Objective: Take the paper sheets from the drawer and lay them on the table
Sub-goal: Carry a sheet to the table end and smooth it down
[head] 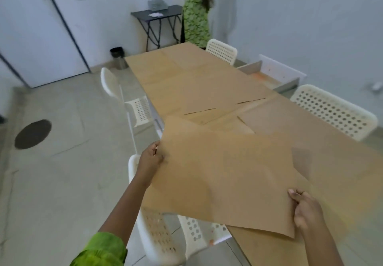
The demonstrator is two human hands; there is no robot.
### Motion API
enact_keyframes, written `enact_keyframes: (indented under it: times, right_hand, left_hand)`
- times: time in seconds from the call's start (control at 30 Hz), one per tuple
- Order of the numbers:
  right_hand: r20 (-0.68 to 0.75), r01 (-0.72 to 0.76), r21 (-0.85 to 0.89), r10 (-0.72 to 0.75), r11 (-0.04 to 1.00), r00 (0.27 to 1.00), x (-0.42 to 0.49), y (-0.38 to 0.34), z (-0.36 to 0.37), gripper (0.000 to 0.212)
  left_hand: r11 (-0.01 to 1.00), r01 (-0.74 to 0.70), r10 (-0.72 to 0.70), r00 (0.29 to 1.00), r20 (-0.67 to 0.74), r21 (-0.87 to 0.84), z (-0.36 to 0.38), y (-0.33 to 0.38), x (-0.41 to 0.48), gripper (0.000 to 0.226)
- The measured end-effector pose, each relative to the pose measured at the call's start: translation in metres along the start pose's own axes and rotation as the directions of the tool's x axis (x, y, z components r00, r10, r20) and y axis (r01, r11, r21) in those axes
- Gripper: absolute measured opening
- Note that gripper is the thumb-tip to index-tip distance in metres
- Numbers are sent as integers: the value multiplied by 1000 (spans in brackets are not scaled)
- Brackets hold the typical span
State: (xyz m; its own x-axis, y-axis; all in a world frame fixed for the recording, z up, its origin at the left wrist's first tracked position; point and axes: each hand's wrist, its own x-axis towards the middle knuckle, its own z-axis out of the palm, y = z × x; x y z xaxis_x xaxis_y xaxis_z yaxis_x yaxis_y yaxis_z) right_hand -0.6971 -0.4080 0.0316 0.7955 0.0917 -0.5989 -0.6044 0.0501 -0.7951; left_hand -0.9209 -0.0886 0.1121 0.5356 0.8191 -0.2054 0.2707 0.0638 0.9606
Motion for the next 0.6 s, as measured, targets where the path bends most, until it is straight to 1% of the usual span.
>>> enact_keyframes:
  times: [0.13,0.2,0.3,0.33,0.37,0.43,0.5,0.6]
  right_hand:
    - [-117,0,115,13,993,993,-21,28,-7,21]
    - [-215,24,181,15,983,977,-35,41,-6,23]
    - [-358,66,253,30,965,933,-58,52,-3,24]
    - [-403,79,280,42,957,914,-67,59,-2,24]
    - [-458,103,296,46,950,888,-74,66,-1,24]
    - [-558,163,308,39,937,829,-89,76,0,22]
    - [-590,190,301,26,935,807,-100,84,1,13]
    - [-624,167,213,3,963,782,-108,87,2,37]
  left_hand:
    - [995,16,-30,990,138,103,3,-1,59,47]
    - [989,14,-49,972,230,149,6,2,88,48]
    - [971,-18,-83,912,401,240,25,8,117,45]
    - [953,-53,-94,885,456,298,32,7,125,46]
    - [923,-106,-99,863,495,369,39,5,130,49]
    - [848,-221,-78,847,526,482,53,0,136,50]
    - [763,-318,-47,841,539,563,64,-7,136,43]
    - [611,-424,-55,820,570,669,78,-18,140,49]
